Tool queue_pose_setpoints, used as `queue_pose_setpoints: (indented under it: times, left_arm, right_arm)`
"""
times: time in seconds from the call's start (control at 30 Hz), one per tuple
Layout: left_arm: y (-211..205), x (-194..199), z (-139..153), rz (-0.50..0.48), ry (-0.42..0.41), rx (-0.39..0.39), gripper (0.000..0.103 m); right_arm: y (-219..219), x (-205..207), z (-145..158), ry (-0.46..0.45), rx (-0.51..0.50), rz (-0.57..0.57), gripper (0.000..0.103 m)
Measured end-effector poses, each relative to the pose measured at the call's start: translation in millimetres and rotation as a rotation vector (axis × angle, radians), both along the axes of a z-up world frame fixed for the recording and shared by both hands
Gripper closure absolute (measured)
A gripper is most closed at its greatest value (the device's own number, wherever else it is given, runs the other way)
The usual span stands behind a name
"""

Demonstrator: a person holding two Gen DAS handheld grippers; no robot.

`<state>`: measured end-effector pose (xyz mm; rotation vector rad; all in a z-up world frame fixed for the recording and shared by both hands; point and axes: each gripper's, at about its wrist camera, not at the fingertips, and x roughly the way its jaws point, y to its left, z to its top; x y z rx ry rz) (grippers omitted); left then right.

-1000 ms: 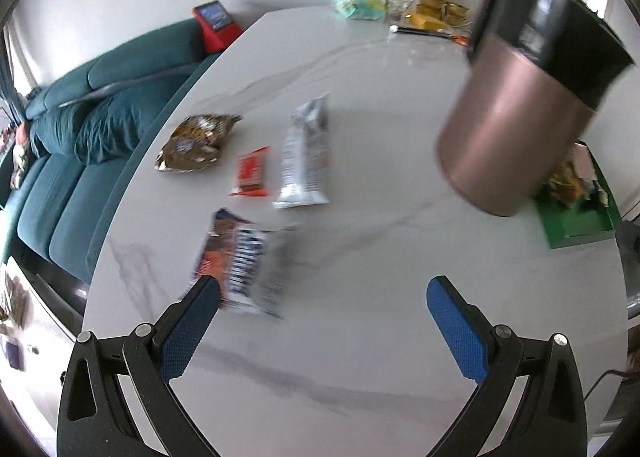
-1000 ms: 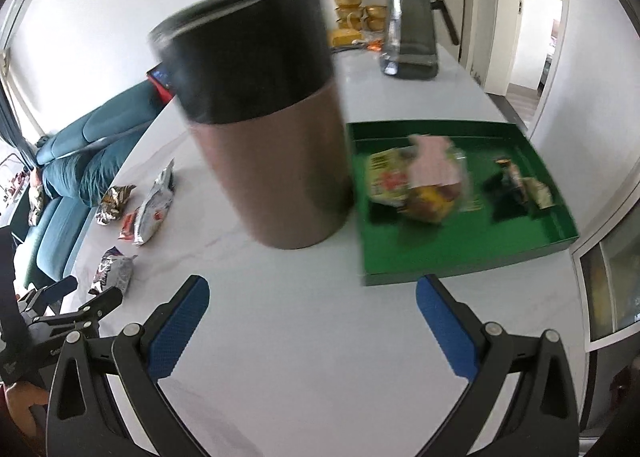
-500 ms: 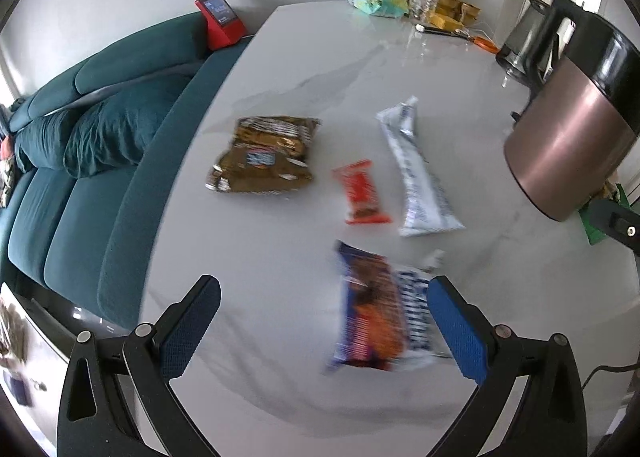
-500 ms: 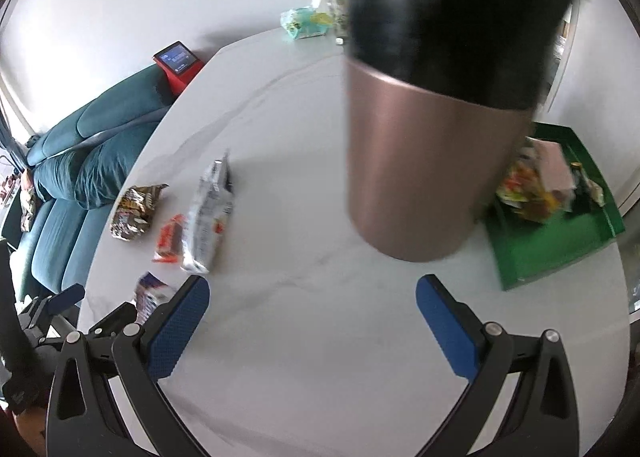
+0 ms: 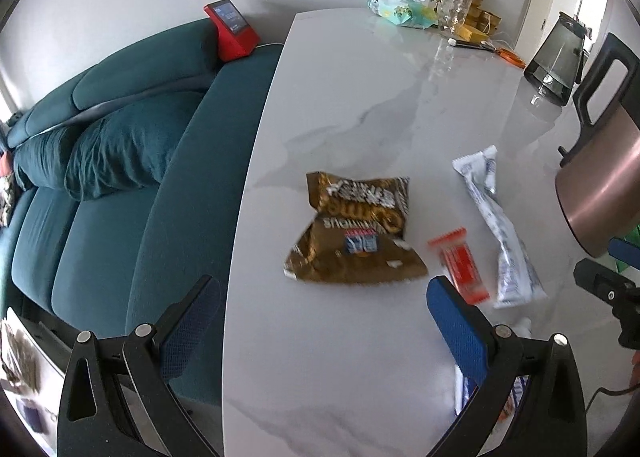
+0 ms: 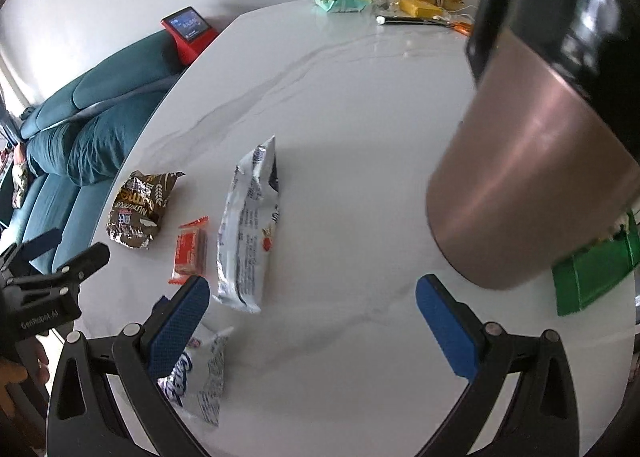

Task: Organize snacks
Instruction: 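Move both open tools back toward the snacks left on the table, then grasp the gold Nutritious bag with the left tool while the right tool grasps the white packet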

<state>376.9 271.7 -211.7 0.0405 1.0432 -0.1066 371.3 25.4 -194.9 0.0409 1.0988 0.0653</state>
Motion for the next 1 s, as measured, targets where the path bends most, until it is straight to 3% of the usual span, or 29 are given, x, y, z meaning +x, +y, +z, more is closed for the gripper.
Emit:
queue_pose_setpoints:
  times: [0.5, 1.0]
  left_arm:
    - [3, 31, -19, -0.031, 0.056, -0.01, 0.002]
    - [2, 39, -25, -0.03, 0.067, 0.002, 0.002]
  right_arm:
    - [32, 39, -28, 0.072, -0.006, 0.063, 0.0]
    - [45, 13, -24, 0.099, 0.033, 0.089, 0.0]
